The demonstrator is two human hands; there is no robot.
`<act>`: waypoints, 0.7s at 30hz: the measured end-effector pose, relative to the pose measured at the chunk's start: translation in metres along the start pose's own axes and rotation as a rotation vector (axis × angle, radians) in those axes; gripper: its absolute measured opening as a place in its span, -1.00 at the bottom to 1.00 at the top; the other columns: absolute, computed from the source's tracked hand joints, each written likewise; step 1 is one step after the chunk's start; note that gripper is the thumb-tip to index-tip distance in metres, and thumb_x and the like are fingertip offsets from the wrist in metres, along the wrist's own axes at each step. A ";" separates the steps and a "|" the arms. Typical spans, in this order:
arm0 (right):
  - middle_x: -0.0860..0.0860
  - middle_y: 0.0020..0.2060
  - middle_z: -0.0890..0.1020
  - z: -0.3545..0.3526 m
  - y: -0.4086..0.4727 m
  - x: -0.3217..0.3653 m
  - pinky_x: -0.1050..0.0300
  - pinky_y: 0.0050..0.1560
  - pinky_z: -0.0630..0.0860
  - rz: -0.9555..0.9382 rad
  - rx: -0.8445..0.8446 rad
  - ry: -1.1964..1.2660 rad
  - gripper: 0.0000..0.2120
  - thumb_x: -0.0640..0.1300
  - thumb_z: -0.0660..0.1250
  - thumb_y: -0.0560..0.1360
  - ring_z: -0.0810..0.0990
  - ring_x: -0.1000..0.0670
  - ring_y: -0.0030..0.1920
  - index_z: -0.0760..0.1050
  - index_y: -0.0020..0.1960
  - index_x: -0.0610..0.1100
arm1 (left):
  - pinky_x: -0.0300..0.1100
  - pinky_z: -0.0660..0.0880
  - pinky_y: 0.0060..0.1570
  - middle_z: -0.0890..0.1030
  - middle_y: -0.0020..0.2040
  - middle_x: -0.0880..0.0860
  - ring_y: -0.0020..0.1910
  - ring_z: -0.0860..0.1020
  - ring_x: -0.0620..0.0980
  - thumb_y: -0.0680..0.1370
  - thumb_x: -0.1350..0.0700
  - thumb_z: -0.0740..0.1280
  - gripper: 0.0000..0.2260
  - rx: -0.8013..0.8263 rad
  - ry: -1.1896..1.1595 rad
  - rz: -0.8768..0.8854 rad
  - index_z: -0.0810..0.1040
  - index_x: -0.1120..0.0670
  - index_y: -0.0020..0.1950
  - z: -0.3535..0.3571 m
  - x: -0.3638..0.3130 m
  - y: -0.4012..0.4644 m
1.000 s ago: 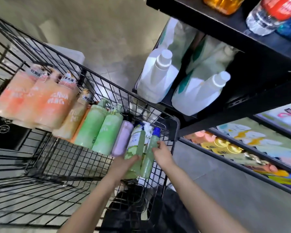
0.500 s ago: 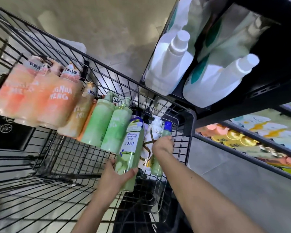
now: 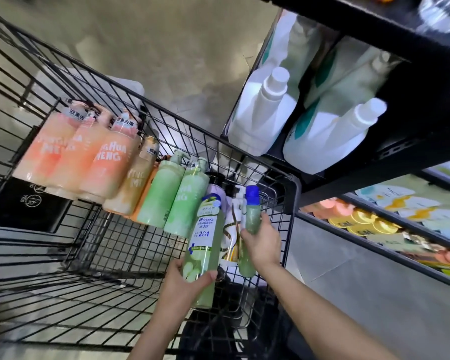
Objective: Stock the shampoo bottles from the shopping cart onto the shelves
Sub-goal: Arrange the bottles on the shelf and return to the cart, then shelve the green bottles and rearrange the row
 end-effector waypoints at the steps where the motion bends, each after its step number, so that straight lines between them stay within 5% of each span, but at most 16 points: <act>1: -0.01 -0.12 0.67 -0.008 -0.006 0.000 0.05 -0.10 0.59 -0.035 0.012 0.066 -0.55 -0.09 0.45 0.39 0.65 -0.05 -0.15 0.41 0.24 -0.08 | -0.19 0.48 -0.20 0.56 -0.03 0.04 -0.14 0.56 -0.07 0.36 0.14 0.53 -0.52 0.000 -0.005 -0.001 0.35 0.11 0.14 -0.001 -0.001 -0.005; 4: 0.14 -0.17 0.67 -0.039 -0.028 0.003 0.09 -0.08 0.60 -0.072 0.083 0.346 -0.62 -0.17 0.49 0.34 0.66 0.06 -0.15 0.49 0.07 0.11 | -0.11 0.47 -0.06 0.55 0.04 0.06 -0.05 0.54 -0.01 0.35 0.06 0.54 -0.47 -0.015 0.020 0.020 0.33 0.08 0.18 -0.003 -0.003 -0.022; 9: 0.03 -0.21 0.70 -0.103 -0.064 -0.005 0.32 -0.24 0.53 0.029 0.184 0.875 -0.76 -0.40 0.41 0.41 0.65 0.14 -0.28 0.57 -0.08 -0.08 | -0.27 0.27 -0.23 0.49 -0.09 -0.03 -0.12 0.42 -0.07 0.37 0.22 0.52 -0.52 -0.018 0.103 0.163 0.33 0.12 0.14 0.001 -0.032 -0.065; 14: -0.08 -0.25 0.65 -0.161 -0.092 -0.048 0.19 -0.23 0.51 0.221 0.171 1.309 -0.91 -0.27 0.27 0.51 0.58 0.03 -0.30 0.55 -0.09 -0.16 | -0.07 0.34 0.24 0.44 0.13 0.04 0.14 0.41 0.01 0.26 0.04 0.60 -0.30 0.082 0.161 0.386 0.36 0.15 0.29 0.045 -0.067 -0.112; 18: -0.22 -0.02 0.67 -0.208 -0.113 -0.091 -0.08 0.10 0.51 0.364 0.149 1.512 -0.57 0.09 0.34 0.39 0.61 -0.19 -0.05 0.59 0.09 -0.21 | -0.40 0.41 -0.21 0.58 -0.01 0.01 -0.03 0.56 -0.05 0.28 0.07 0.59 -0.45 0.171 0.191 0.503 0.40 0.07 0.15 0.112 -0.092 -0.160; 21: -0.23 0.07 0.65 -0.248 -0.127 -0.134 -0.21 0.27 0.44 0.383 0.088 1.577 -0.15 0.25 0.55 -0.01 0.60 -0.27 0.11 0.60 0.17 -0.20 | -0.36 0.40 -0.26 0.59 -0.09 -0.03 -0.18 0.53 -0.15 0.07 -0.22 0.46 -0.27 0.212 0.232 0.598 0.45 0.09 0.15 0.169 -0.099 -0.194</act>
Point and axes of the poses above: each hand's wrist, its own y-axis towards the middle knuckle, its own z-axis out of the palm, x = y × z, the point moved 1 cm from there along y, towards the middle knuckle
